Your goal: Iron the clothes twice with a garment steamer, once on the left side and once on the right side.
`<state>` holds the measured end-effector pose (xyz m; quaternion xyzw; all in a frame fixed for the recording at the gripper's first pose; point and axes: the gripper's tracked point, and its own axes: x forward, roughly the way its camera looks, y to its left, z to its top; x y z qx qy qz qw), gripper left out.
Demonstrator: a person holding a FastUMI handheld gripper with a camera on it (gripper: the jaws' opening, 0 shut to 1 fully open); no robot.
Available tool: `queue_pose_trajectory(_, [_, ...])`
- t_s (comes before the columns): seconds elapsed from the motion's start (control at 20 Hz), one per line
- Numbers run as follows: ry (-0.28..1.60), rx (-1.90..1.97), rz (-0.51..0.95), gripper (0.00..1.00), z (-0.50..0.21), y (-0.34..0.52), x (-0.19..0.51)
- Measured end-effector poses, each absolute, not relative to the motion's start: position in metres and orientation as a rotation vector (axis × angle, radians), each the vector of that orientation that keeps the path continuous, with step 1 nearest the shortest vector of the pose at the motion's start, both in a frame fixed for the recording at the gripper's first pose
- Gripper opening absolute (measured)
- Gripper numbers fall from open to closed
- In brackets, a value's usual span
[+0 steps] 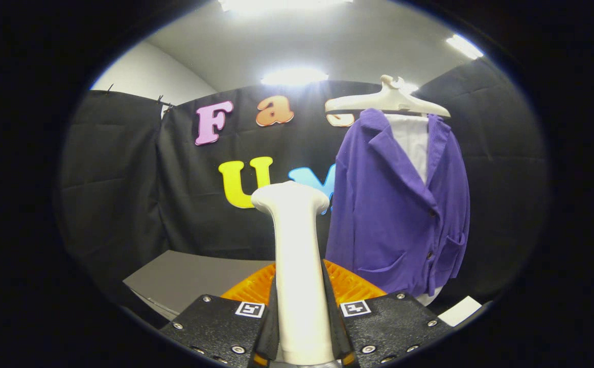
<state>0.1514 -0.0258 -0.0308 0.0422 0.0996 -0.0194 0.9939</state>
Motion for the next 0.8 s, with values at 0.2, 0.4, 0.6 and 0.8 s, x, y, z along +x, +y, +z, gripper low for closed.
queue_pose_trajectory(0.2, [0.114, 0.126, -0.082, 0.39, 0.007, -0.059, 0.161])
queue_pose_trajectory(0.4, [0.068, 0.121, -0.152, 0.39, 0.032, -0.091, 0.176])
queue_pose_trajectory(0.6, [0.034, 0.130, -0.224, 0.39, 0.046, -0.124, 0.192])
queue_pose_trajectory(0.8, [0.030, 0.118, -0.284, 0.39, 0.041, -0.151, 0.206])
